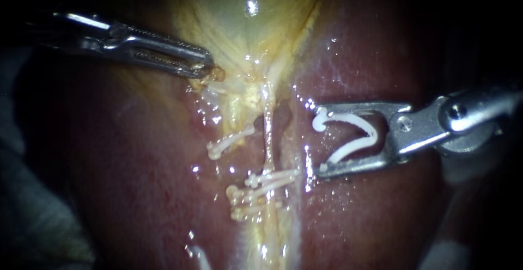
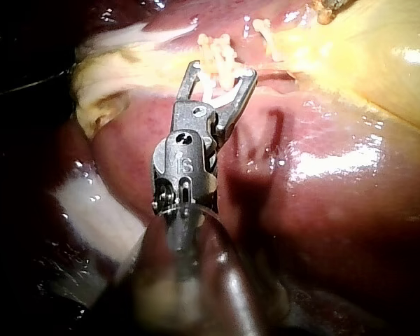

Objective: Clipping third clip right tube

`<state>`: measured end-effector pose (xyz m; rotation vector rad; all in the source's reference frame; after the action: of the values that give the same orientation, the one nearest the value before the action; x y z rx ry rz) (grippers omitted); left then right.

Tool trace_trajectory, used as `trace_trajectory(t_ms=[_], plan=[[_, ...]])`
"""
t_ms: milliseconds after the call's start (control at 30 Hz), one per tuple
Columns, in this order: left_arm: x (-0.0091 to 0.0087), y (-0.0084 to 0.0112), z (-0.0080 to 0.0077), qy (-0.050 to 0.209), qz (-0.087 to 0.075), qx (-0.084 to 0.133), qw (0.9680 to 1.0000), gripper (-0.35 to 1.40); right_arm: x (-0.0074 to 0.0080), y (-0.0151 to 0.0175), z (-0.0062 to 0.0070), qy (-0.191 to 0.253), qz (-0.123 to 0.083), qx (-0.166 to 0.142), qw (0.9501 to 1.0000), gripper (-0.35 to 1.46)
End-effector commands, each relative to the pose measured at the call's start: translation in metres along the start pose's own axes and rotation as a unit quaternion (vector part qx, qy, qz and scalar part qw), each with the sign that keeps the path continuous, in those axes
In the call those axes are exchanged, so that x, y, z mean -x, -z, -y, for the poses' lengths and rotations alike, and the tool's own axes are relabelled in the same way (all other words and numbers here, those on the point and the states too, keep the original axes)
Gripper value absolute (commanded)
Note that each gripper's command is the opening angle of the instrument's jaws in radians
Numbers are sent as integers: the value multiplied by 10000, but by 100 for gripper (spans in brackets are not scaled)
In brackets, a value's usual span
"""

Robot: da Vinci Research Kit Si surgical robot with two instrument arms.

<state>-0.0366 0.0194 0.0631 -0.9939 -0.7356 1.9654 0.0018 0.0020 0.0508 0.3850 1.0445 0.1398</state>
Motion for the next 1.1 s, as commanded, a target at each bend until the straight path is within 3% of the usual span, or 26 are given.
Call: trace_trajectory(t_ms=[33, 200, 333, 500, 600, 1000, 1100], plan=[[0, 2, -1, 2, 0, 2, 10000, -35, 0, 0, 0, 2, -3, -2, 10000, 50], [-6, 18, -4, -12, 31, 66, 10000, -35, 0, 0, 0, 3, -3, -2, 10000, 50], [-14, 46, -9, -10, -7, -22, 10000, -35, 0, 0, 0, 3, -3, -2, 10000, 50], [-29, 86, -18, -65, -207, -111, 9997, -35, 1, 1, 1, 6, 11, -8, 10000, 50], [-34, 98, -25, -93, -254, -117, 9996, -35, 1, 1, 1, 8, 25, -13, 10000, 50], [-35, 102, -32, -124, -289, -127, 9994, -35, -1, -2, 1, 33, 27, -5, 10000, 50], [-36, 102, -32, -124, -289, -127, 9994, -35, -2, -6, -1, -180, 21, 3, 9998, 50]])
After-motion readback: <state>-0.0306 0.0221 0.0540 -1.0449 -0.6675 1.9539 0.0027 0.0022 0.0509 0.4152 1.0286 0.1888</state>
